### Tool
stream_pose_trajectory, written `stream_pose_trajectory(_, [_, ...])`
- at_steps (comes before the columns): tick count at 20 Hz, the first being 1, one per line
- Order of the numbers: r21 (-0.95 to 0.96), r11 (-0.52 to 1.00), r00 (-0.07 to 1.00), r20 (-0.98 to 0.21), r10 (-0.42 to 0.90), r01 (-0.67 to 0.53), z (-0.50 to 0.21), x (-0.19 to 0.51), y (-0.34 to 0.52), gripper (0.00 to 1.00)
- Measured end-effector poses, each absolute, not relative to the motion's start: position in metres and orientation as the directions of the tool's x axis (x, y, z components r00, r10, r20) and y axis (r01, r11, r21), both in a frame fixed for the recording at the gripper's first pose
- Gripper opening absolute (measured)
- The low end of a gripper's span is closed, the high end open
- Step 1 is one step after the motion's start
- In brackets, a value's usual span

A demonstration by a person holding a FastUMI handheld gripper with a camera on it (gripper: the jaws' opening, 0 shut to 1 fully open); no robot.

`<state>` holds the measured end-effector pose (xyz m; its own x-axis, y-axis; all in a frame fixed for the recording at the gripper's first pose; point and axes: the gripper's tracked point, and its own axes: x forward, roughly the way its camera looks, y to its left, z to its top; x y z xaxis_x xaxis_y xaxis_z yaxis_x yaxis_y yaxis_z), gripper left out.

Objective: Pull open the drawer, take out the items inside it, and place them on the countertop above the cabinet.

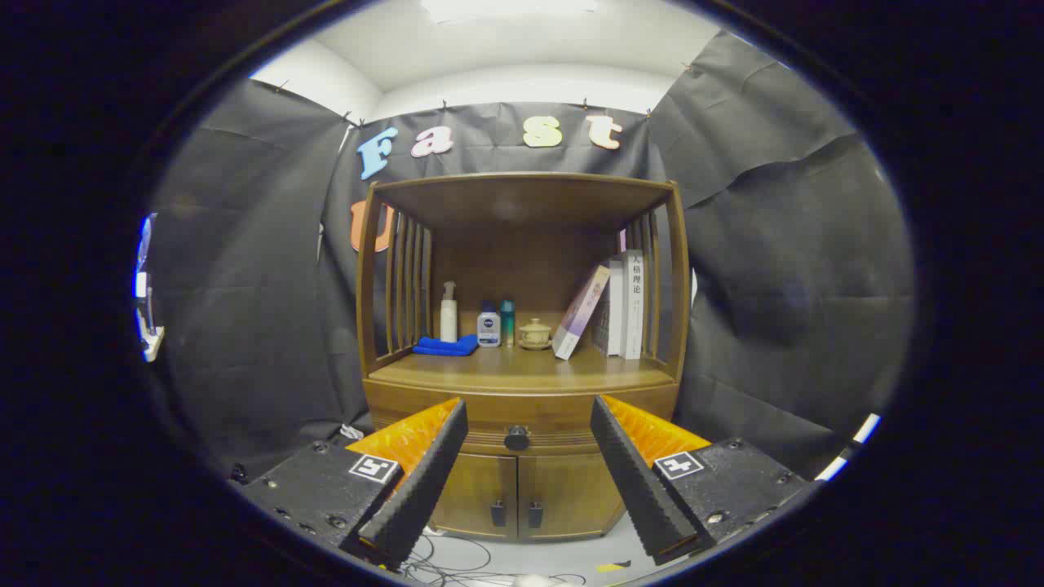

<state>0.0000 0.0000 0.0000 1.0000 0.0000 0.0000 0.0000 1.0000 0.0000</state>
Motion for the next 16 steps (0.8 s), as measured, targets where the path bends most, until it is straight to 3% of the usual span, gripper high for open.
stream_pose_trajectory(16, [-0.027,1.0,1.0,0.026,0.009,-0.008,-0.008,0.031,0.004,0.99])
